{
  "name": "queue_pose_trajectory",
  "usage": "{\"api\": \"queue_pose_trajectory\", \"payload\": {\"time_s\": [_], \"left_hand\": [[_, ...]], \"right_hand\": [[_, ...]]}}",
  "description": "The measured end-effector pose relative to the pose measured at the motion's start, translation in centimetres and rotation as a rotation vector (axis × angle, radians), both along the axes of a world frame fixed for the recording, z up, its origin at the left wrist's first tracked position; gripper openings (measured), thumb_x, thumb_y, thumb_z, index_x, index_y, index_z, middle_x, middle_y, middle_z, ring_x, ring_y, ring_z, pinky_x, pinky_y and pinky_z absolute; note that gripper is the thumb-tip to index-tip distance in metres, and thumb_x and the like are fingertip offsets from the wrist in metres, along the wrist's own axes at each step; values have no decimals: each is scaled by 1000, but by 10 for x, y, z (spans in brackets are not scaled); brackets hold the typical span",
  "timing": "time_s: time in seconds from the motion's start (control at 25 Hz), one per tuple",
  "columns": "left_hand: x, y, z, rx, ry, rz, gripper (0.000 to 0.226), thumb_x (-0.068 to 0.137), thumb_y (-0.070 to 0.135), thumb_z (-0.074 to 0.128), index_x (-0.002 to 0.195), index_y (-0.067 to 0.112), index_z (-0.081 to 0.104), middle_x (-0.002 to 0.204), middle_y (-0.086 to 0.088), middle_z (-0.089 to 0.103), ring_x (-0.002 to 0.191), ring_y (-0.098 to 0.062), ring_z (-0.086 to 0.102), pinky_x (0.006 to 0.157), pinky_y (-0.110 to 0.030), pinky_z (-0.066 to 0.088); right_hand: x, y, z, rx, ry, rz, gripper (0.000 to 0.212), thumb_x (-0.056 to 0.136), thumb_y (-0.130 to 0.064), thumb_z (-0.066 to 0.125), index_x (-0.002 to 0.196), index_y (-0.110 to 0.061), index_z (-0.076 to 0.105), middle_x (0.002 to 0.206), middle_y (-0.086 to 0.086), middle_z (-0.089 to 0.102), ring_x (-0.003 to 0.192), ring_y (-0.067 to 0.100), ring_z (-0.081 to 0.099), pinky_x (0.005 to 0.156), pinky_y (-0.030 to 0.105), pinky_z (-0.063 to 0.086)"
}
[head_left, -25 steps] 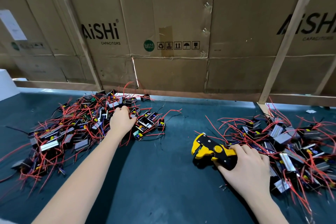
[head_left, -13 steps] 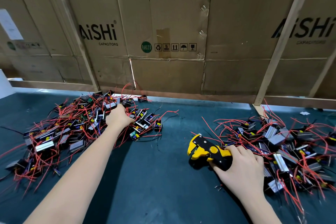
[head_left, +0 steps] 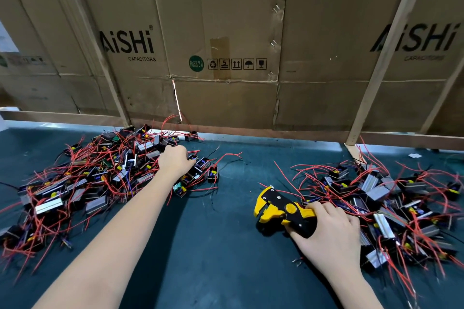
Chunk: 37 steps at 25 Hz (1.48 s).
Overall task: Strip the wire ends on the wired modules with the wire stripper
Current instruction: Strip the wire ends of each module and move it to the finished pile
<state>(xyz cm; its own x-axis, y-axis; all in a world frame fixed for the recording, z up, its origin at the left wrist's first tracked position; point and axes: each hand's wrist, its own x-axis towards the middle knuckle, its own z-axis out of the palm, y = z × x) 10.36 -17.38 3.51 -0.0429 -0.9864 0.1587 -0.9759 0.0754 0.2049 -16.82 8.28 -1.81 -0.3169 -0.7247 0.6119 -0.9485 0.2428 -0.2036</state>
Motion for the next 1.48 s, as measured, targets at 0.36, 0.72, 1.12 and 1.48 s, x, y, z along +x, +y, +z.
{"api": "queue_pose_trajectory", "payload": {"time_s": [0.36, 0.72, 1.12, 1.48], "left_hand": [[-37, 41, 69, -438, 723, -342, 24, 89, 27, 67, 111, 18, 67, 95, 0, 69, 93, -15, 61, 83, -29, 47], [-79, 144, 6, -24, 191, -695, 26, 88, 28, 63, 114, 23, 59, 98, -1, 59, 100, -22, 52, 89, -38, 43], [-80, 162, -33, -15, 499, -640, 6, 88, 35, 65, 88, 29, 65, 86, 15, 65, 93, -5, 49, 83, -29, 43], [-85, 163, -37, 2, 531, -667, 4, 88, 21, 61, 90, 24, 63, 82, 21, 59, 93, -8, 53, 86, -32, 45]], "right_hand": [[0, -3, -1, -17, -5, -17, 54, 48, -55, 89, 82, -19, 68, 74, -2, 61, 72, 29, 61, 72, 39, 40], [-2, 1, 11, -372, -154, 85, 44, 64, -52, 67, 91, -19, 62, 83, -9, 58, 79, 22, 56, 76, 32, 32], [-7, 0, 10, -344, -40, -63, 54, 67, -58, 62, 91, -10, 67, 82, 2, 62, 78, 31, 57, 74, 39, 35], [-11, -4, 5, -262, 18, -150, 61, 71, -66, 53, 88, -9, 66, 78, 4, 61, 77, 32, 57, 75, 41, 34]]}}
